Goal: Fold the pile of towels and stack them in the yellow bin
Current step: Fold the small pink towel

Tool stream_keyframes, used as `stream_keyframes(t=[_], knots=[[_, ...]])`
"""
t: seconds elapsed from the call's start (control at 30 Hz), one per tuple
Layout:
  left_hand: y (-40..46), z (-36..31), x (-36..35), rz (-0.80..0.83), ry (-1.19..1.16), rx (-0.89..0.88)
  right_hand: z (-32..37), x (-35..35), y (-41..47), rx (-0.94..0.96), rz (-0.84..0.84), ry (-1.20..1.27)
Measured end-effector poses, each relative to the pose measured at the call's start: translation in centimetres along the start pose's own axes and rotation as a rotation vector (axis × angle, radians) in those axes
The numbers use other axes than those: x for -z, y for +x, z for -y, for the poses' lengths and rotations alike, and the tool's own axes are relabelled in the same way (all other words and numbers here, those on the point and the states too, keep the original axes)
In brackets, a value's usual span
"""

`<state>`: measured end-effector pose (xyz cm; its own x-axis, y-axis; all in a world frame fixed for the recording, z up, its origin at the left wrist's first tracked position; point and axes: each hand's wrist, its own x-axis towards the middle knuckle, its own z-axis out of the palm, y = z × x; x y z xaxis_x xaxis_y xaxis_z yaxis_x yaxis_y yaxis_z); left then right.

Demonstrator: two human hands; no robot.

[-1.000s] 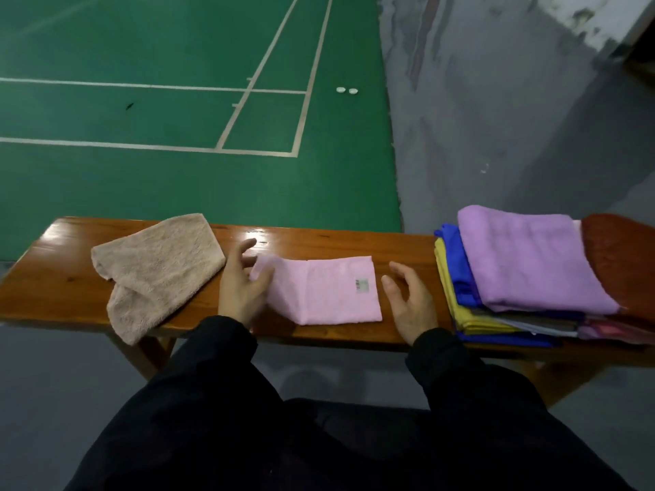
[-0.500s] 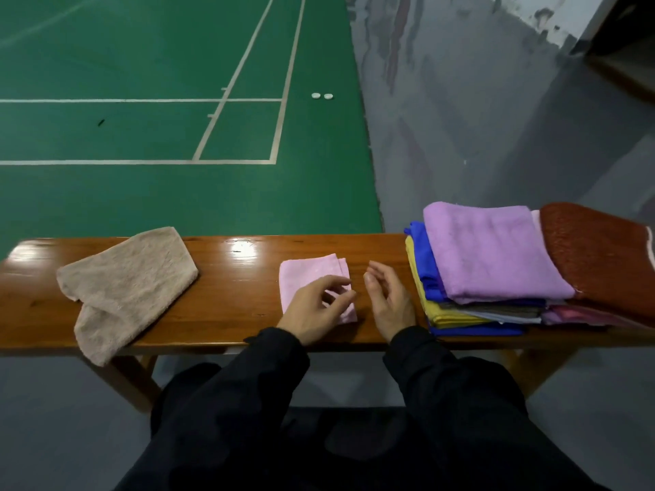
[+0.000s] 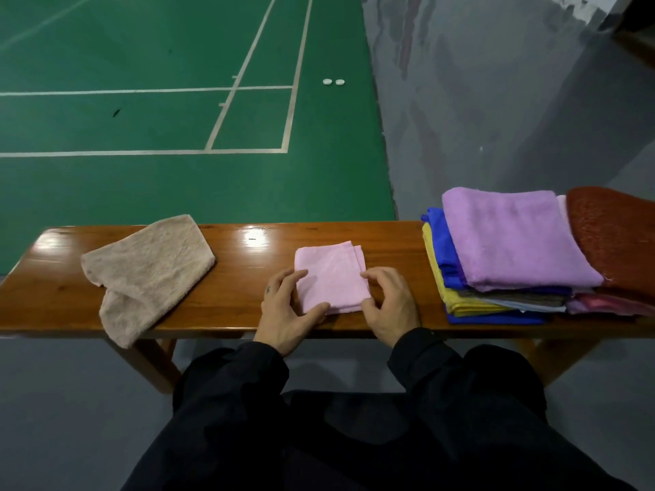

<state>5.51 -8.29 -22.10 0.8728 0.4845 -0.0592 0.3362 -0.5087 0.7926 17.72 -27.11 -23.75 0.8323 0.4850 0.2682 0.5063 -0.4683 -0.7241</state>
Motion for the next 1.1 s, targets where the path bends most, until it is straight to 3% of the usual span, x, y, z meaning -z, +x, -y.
stream_keyframes(t=[0.13,0.27,0.7,0.93,1.1], knots=[[0.0,0.7,-0.3,0.010,0.120,-0.070,-0.6,0.5,0.1,0.059,0.215,-0.028],[0.0,0.7,-0.9,-0.028,0.166,-0.093,-1.0,-0.3,-0.5,0.121,0.131,-0.151],[0.1,0.8,-1.3,-0.030,0.294,-0.107,0.6,0.0,0.6,-0.011,0.115,-0.051],[0.0,0.9,-1.8,-0.056,0.370,-0.121,4.0,1.0,1.9,0.223,0.003,-0.185],[0.1,1.0,-2.0,-0.054,0.402,-0.134,2.5,0.7,-0.4,0.211,0.046,-0.241]])
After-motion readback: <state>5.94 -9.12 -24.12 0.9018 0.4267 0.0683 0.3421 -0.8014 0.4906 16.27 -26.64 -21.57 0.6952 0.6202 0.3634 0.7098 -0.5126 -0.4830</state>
